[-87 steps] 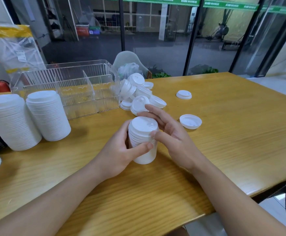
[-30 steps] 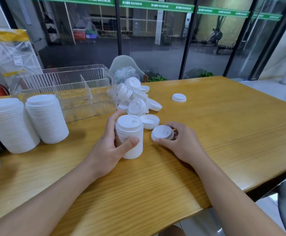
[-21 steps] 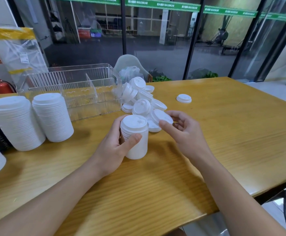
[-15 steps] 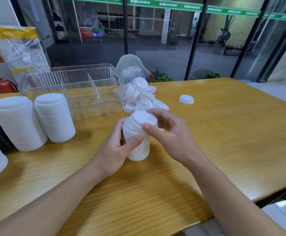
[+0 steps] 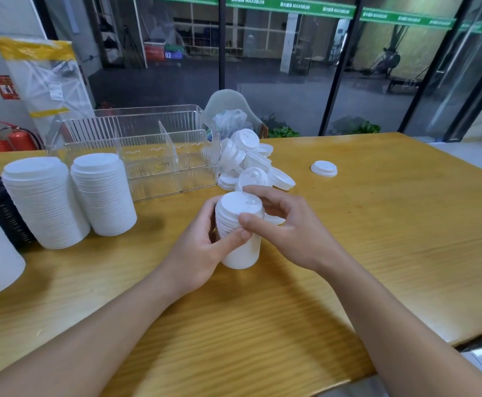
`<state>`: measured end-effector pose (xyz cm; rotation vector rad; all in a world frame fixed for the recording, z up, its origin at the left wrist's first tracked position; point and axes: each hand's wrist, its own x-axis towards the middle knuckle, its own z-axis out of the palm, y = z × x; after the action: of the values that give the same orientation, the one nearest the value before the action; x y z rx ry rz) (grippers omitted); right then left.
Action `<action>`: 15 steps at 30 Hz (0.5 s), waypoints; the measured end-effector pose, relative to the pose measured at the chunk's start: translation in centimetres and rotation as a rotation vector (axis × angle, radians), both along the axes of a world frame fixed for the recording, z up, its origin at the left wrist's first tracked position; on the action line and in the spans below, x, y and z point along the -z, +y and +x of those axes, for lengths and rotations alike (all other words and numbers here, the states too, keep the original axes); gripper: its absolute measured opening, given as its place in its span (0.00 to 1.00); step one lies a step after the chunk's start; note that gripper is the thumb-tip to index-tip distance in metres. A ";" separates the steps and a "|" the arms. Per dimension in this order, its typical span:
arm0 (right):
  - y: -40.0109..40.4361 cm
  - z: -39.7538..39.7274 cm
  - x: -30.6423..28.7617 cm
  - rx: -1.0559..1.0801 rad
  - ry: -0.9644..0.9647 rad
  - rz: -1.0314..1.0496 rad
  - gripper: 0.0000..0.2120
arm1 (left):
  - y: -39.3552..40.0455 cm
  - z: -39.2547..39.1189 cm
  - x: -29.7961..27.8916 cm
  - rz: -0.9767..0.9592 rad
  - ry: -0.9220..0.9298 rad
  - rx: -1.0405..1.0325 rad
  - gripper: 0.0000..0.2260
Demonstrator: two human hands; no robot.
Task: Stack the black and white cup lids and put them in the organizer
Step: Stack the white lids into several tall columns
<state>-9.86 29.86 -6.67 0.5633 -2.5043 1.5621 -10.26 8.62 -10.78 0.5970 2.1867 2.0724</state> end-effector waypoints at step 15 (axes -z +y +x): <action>5.6 -5.5 3.1 0.211 0.110 0.422 0.17 | -0.5 -0.5 -0.2 -0.011 0.018 -0.162 0.28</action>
<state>-15.35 35.51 -9.74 0.4003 -2.7112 0.9089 -10.77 8.12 -10.58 0.4532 2.3272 2.1363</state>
